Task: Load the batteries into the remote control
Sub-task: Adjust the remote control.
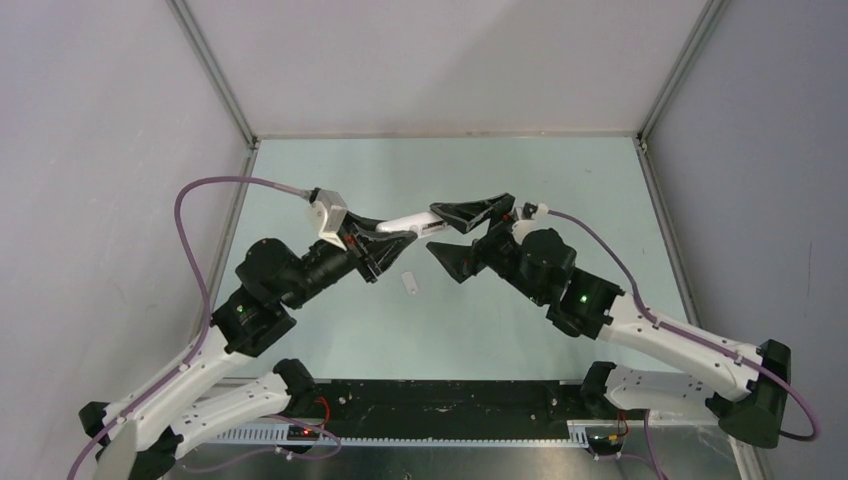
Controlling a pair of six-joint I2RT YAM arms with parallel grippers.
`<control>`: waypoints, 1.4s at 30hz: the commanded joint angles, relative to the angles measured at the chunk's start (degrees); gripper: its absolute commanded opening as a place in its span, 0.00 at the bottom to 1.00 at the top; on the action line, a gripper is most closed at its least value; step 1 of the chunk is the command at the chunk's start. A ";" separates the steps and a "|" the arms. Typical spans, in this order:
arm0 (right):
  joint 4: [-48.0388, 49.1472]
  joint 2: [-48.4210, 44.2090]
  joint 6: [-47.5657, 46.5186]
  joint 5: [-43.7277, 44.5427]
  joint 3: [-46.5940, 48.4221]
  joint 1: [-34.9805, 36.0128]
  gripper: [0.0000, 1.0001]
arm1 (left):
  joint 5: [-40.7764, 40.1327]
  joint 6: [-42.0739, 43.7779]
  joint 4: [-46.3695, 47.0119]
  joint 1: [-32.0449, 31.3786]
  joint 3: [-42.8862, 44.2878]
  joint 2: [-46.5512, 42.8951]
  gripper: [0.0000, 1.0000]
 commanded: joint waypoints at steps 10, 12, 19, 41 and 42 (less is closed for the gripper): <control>6.55 3.21 4.96 1.21 0.33 0.32 0.64 | -4.97 2.51 4.09 -2.09 -3.25 -1.84 0.02; 6.79 3.95 5.75 0.26 0.33 0.38 0.59 | -4.96 2.34 4.09 -2.15 -3.39 -1.74 0.03; 7.68 6.23 7.15 -1.15 0.33 0.65 0.58 | -4.45 1.63 4.35 -2.39 -4.01 -1.87 0.03; -8.73 -0.81 -13.59 -0.75 0.53 -2.43 0.09 | -0.01 -4.45 -8.07 -2.40 -5.97 -3.41 0.74; -9.89 -1.07 -14.28 -1.55 0.70 -2.67 0.08 | 0.87 -4.62 -8.40 -2.43 -5.99 -3.04 0.74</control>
